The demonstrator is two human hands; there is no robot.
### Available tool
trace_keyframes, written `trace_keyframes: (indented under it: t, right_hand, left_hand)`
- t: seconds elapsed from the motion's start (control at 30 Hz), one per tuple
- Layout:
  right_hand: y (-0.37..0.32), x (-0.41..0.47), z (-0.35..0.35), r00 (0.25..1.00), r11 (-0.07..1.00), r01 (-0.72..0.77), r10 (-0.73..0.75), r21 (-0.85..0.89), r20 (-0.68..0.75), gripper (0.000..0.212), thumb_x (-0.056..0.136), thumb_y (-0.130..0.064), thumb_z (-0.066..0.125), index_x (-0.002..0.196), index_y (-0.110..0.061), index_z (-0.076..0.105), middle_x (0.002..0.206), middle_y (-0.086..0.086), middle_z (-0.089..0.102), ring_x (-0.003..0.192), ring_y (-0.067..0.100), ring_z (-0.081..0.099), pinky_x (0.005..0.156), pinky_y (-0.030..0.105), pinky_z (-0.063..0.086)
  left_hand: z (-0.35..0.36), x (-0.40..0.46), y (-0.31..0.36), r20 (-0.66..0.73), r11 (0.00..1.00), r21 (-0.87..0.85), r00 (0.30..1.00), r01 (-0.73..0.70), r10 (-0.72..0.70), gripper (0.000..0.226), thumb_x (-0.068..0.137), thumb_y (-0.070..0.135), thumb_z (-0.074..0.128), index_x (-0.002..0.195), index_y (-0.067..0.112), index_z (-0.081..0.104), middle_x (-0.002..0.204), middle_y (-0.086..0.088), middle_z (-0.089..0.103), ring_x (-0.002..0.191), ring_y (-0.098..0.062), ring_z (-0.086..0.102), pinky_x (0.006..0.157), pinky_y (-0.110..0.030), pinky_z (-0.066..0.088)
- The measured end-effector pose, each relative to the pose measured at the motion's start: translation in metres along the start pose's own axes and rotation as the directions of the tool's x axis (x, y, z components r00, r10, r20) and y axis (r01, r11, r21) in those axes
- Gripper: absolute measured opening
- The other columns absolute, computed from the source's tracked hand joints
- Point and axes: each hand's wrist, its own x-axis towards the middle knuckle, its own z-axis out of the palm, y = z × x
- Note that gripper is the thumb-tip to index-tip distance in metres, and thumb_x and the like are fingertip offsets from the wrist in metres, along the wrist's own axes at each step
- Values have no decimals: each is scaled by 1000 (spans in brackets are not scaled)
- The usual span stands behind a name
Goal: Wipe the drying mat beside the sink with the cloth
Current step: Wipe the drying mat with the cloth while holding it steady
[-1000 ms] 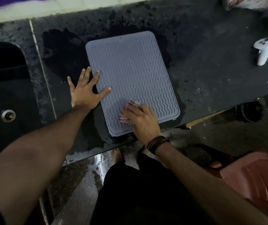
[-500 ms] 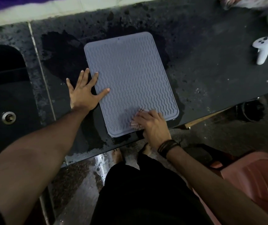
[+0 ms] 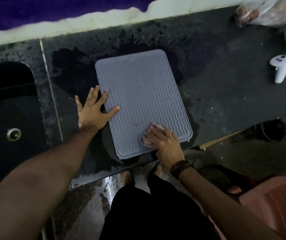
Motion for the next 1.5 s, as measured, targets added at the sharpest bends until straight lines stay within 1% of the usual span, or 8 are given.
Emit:
trace_keyframes:
  t: [0.23,0.33,0.53,0.8,1.03,1.27,1.37,1.5]
  right_hand:
    - [-4,67,-30,998,997,-17,22,79,-62,44,69,-7,69,111,-22,68,115,-2,68,103,27,56,84,40,49]
    - [-14,127,-37,992,995,12,0,94,-124,46,73,-8,69,117,-20,65,123,3,65,111,29,54,92,41,45]
    - [-11,167,-12,999,1000,-19,18,19,29,55,83,-11,60,137,-18,49,147,3,44,133,28,36,111,43,28]
    - [-6,171,-15,999,998,3,-1,57,-46,43,76,-10,63,119,-18,65,124,3,65,118,26,51,97,38,41]
    - [-42,265,-38,999,997,3,0,79,-36,50,85,-11,55,134,-22,50,138,3,51,131,28,35,108,42,35]
    - [-81,290,-22,978,977,209,-208,-32,20,40,90,-14,49,130,-19,55,134,4,53,125,30,37,104,42,32]
    - [-47,295,-30,989,986,149,-148,-79,24,38,91,-22,50,129,-21,56,141,2,49,131,29,34,107,42,24]
    - [10,299,-43,997,995,-68,65,-72,-48,37,90,-14,51,124,-22,60,142,0,50,129,30,37,106,43,30]
  left_hand:
    - [-2,2,-1,15,1000,10,1000,-5,5,86,86,92,24,159,49,12,170,10,6,156,-7,-2,122,-61,-7]
    - [-1,2,-2,7,1000,6,1000,-16,16,84,88,90,23,160,48,11,170,11,6,156,-7,-2,122,-61,-8]
    - [0,1,0,2,1000,8,1000,-10,10,85,86,89,25,160,48,12,170,12,6,156,-7,-2,122,-58,-11]
    - [3,1,-2,2,1000,-4,1000,0,0,92,85,92,25,161,44,6,169,16,3,155,-3,-6,121,-54,-18]
    - [4,6,-3,11,1000,6,1000,13,-13,94,85,92,27,162,41,8,169,19,2,154,0,-6,122,-56,-14]
    - [7,8,-5,-6,999,42,1000,19,-18,94,85,92,29,162,39,17,169,15,9,155,-1,-2,123,-59,-6]
    - [7,7,-6,-17,1000,13,1000,18,-18,94,85,92,31,161,40,16,169,17,7,154,-1,-1,123,-59,-6]
    - [7,6,-6,-20,1000,-8,1000,18,-18,94,84,92,30,161,42,13,169,17,7,155,-1,1,123,-61,-3]
